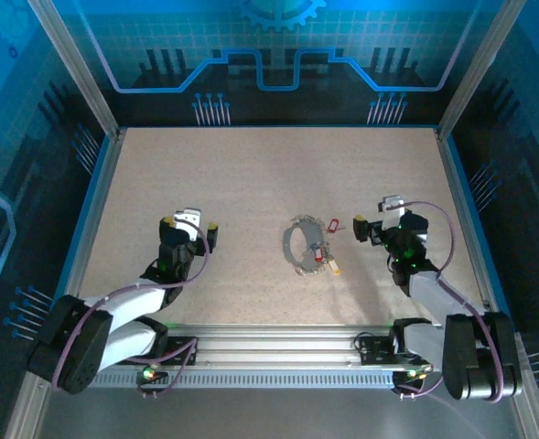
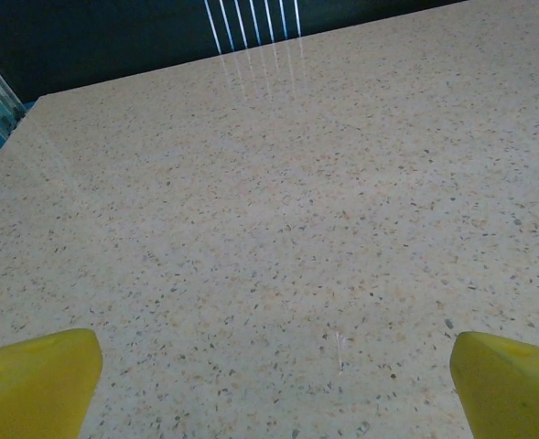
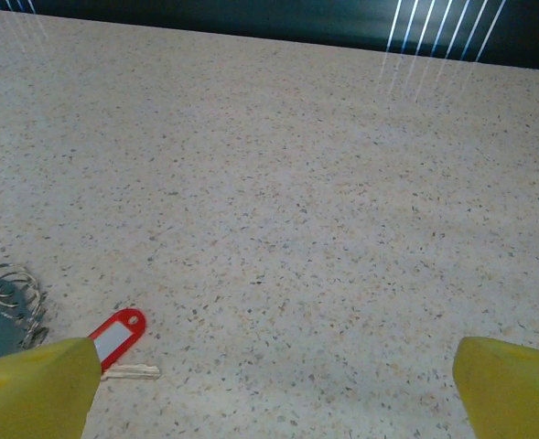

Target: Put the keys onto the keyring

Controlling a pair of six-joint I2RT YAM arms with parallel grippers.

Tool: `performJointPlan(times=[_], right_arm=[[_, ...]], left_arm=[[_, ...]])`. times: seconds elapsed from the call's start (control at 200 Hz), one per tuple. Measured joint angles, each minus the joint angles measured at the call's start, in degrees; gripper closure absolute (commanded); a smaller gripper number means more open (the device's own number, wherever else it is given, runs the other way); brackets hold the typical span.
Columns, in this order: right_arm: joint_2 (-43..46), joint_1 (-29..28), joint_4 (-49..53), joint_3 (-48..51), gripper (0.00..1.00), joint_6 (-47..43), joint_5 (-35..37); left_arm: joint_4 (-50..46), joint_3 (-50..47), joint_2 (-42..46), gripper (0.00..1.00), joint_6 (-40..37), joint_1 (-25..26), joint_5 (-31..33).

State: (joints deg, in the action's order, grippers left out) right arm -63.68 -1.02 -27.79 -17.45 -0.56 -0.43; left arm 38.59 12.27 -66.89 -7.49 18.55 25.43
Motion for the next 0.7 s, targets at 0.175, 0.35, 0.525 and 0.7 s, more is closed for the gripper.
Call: performJointPlan(times=[0.175,0.35,0.525,0.7], right_arm=[[-9.3,0.9,-10.9,0.2,0.0,1.8,-0.1],[-21.1,0.9,-18.1,-0.9,0.0,2.3,0.4],[-21.9,-0.3,-17.9,-3.3,0.0,2.3,3.1],[-21.9,-1.8,-17.2,-5.7,0.0,2.0,5.7]], left_arm=[[7.6,0.6,-6.8,0.01,0.0,-3.6,-2.2],[14.6,2.7,-14.4,0.01,-0.2,-6.5,-3.7],[17.4,3.2,-18.4,0.01,0.0,-8.9,-5.4],[16.8,7.5,-21.3,0.01,3.8,-14.3,-8.8]])
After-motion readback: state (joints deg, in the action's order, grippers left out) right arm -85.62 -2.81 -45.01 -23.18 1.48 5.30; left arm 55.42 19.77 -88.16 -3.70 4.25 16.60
